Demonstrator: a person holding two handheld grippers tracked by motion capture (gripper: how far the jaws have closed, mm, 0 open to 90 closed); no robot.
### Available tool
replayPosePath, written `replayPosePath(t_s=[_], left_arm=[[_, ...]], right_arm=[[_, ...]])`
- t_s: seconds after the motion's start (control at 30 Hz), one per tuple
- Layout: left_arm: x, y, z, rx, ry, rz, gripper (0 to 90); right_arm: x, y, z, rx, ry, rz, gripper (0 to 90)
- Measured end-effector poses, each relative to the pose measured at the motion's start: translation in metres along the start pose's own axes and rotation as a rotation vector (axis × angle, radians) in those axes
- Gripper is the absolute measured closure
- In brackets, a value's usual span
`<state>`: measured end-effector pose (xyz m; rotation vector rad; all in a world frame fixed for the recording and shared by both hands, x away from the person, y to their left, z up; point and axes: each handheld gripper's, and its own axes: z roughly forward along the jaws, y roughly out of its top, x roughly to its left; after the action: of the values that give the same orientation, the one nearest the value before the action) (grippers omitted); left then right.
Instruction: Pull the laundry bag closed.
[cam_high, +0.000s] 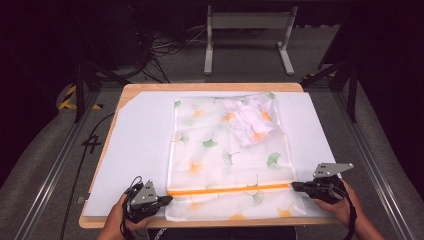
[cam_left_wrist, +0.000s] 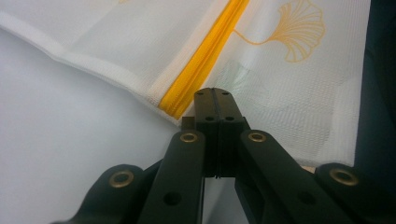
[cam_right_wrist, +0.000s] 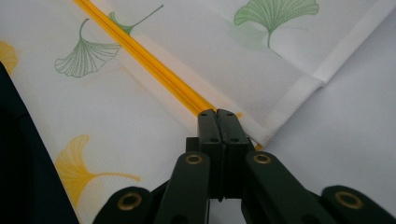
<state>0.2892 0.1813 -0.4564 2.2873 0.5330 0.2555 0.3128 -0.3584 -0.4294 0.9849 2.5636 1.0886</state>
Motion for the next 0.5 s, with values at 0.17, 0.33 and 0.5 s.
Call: replayPosePath(t_s=[0.17, 0.33, 0.5], left_arm=[[0.0, 0.002, -0.001, 0.011, 0.006, 0.011, 90.0], [0.003, 0.0, -0.006, 0.008, 0.014, 0.004, 90.0], [0.008, -0.002, -0.015, -0.023, 0.046, -0.014, 90.0]], right_arm=[[0.002, 0.002, -0.003, -0.016, -0.004, -0.008, 89.7], [0.004, 0.002, -0.004, -0.024, -0.008, -0.019, 89.4], [0.006, 0.003, -0.008, -0.043, -0.018, -0.035, 88.3]])
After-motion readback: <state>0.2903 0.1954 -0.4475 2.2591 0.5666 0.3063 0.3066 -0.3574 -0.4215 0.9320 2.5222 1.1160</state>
